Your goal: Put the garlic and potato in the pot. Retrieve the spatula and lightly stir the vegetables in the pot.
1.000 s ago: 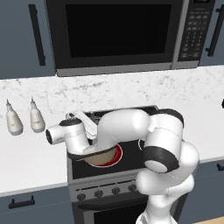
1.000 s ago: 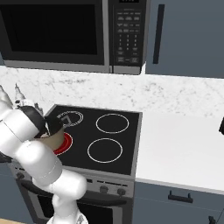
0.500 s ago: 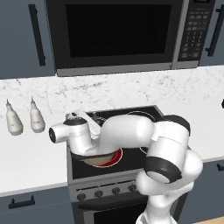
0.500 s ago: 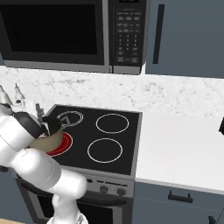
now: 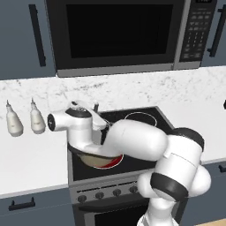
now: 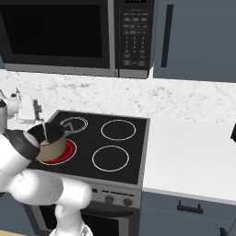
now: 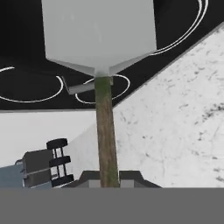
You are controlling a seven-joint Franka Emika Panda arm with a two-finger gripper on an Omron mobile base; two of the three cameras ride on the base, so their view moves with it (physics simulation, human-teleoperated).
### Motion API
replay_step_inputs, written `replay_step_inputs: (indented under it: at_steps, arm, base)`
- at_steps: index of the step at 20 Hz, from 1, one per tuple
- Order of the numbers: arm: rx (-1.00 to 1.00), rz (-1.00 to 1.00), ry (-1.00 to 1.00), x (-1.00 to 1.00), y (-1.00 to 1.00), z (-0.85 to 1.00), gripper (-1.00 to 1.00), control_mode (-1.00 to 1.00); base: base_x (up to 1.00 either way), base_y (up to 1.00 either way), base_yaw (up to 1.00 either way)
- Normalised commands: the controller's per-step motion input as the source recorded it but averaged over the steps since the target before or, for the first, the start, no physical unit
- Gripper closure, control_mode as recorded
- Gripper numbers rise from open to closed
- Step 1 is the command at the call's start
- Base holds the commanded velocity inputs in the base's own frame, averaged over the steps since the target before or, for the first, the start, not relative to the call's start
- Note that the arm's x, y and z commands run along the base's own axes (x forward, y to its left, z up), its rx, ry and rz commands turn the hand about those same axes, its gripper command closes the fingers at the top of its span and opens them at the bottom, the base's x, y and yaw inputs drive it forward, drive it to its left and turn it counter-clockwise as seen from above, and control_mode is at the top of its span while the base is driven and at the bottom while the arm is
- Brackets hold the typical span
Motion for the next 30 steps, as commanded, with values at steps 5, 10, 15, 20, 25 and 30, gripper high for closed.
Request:
replay_step_inputs:
  at_steps: [5, 10, 15, 20, 25, 30]
  arm:
    - [0.17, 0.00, 0.12, -0.34, 0.14, -0.03, 1.00, -1.00]
    - [0.03, 0.00, 0.09, 0.00, -0.05, -0.32, 1.00, -1.00]
    - [-0.05, 0.00, 0.07, 0.00, -0.35, -0.94, 1.00, -1.00]
    - [-0.22, 0.02, 0.01, 0.00, -0.40, -0.40, 1.00, -1.00]
    - [-0.29, 0.06, 0.02, 0.00, -0.20, -0.02, 1.00, -1.00]
    - [-0.25, 0.14, 0.06, 0.01, -0.07, -0.01, 1.00, -1.00]
  base:
    - [0.00, 0.00, 0.00]
    - [0.00, 0.00, 0.00]
    - [0.00, 0.00, 0.00]
    - [0.00, 0.00, 0.00]
    - [0.00, 0.00, 0.00]
    - [0.00, 0.00, 0.00]
